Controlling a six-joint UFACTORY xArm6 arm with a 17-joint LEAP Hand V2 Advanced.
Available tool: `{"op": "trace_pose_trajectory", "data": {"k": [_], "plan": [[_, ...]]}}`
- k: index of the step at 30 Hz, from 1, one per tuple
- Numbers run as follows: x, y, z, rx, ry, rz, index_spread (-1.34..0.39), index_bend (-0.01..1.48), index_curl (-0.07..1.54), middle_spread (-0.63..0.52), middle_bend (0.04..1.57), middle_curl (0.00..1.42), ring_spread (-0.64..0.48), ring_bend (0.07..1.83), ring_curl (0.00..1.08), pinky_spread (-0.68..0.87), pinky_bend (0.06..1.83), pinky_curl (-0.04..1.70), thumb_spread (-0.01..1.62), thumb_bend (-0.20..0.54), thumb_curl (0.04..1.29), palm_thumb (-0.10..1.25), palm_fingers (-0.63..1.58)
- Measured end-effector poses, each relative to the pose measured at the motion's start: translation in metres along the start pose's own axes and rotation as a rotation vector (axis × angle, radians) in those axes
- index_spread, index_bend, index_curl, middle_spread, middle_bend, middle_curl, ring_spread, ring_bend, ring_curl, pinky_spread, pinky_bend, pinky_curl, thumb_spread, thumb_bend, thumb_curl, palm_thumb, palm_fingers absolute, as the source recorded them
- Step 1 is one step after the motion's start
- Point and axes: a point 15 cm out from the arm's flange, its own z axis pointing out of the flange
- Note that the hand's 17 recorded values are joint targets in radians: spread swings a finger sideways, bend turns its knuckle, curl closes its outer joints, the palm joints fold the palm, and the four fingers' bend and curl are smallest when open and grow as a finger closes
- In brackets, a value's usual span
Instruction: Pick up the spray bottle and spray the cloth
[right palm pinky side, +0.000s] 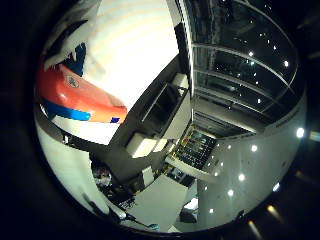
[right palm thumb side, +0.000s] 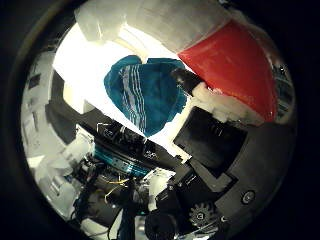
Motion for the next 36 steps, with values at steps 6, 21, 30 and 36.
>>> {"op": "trace_pose_trajectory", "data": {"k": [6,21,30,36], "plan": [[-0.005,-0.016,-0.041,0.102,-0.132,0.044,-0.17,1.19,0.71,-0.07,1.38,0.6,-0.16,1.47,0.6,-0.15,0.95,1.46,0.93,-0.015,0.77,1.03,1.19],[-0.061,-0.086,-0.171,0.57,-0.594,0.093,-0.17,1.19,0.71,-0.07,1.38,0.6,-0.16,1.48,0.6,-0.15,0.95,1.48,0.92,-0.014,0.77,1.05,1.19],[-0.095,-0.126,-0.164,0.645,-0.973,0.135,-0.17,1.19,0.71,-0.07,1.38,0.6,-0.16,1.47,0.6,-0.15,0.95,1.47,0.93,-0.013,0.77,1.07,1.19],[-0.125,-0.15,-0.133,0.654,-1.179,0.142,-0.18,1.19,0.71,-0.07,1.38,0.6,-0.16,1.48,0.6,-0.15,0.96,1.47,0.93,-0.014,0.78,1.07,1.19]]}}
